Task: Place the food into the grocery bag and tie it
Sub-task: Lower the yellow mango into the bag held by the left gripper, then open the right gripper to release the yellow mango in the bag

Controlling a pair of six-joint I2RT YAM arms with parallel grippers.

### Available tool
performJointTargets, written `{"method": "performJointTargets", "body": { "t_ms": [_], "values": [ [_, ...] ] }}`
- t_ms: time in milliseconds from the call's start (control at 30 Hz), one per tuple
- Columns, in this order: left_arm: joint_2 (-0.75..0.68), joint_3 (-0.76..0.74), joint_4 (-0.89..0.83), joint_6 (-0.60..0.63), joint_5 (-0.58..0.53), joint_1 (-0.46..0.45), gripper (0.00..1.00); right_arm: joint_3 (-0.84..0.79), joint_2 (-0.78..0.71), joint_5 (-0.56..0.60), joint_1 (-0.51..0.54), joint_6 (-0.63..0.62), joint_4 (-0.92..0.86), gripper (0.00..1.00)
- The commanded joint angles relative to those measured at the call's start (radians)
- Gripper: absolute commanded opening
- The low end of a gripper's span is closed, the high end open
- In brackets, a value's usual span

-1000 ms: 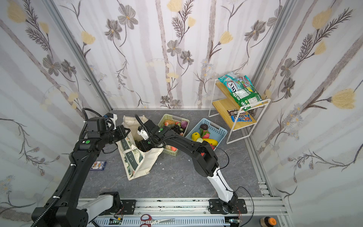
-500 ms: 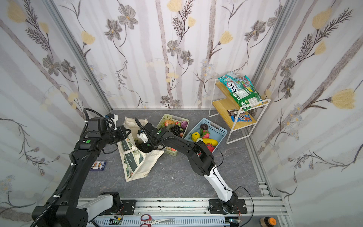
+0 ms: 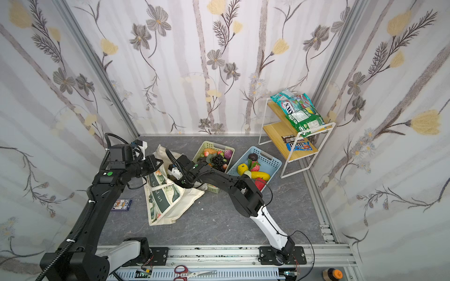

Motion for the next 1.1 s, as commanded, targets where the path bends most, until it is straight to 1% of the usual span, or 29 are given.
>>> {"method": "performJointTargets", "body": {
  "t_ms": [0, 200, 333, 567, 700, 767, 1067],
  "values": [
    [0.002, 0.016, 0.072, 0.013, 0.02, -0.002, 0.0, -0.002, 0.014, -0.031, 0.006, -0.019, -0.043, 0.68],
    [0.003, 0.021, 0.069, 0.016, 0.018, -0.004, 0.0, -0.003, 0.009, -0.1, 0.006, -0.017, -0.005, 0.72],
    [0.003, 0.024, 0.067, 0.017, 0.012, -0.004, 0.0, -0.003, 0.001, -0.108, 0.005, -0.013, 0.004, 0.75],
    [-0.003, 0.021, 0.063, 0.024, -0.001, -0.004, 0.0, -0.008, -0.046, -0.082, -0.006, -0.013, 0.005, 0.79],
    [-0.009, 0.021, 0.058, 0.028, -0.006, -0.004, 0.0, -0.031, -0.096, -0.071, -0.017, -0.011, 0.016, 0.81],
    [-0.012, 0.018, 0.054, 0.031, -0.009, -0.004, 0.0, -0.048, -0.123, -0.061, -0.026, -0.007, 0.025, 0.83],
    [-0.021, 0.009, 0.059, 0.032, -0.017, -0.002, 0.0, -0.099, -0.229, -0.003, -0.063, 0.022, 0.049, 0.83]
  ]
}}
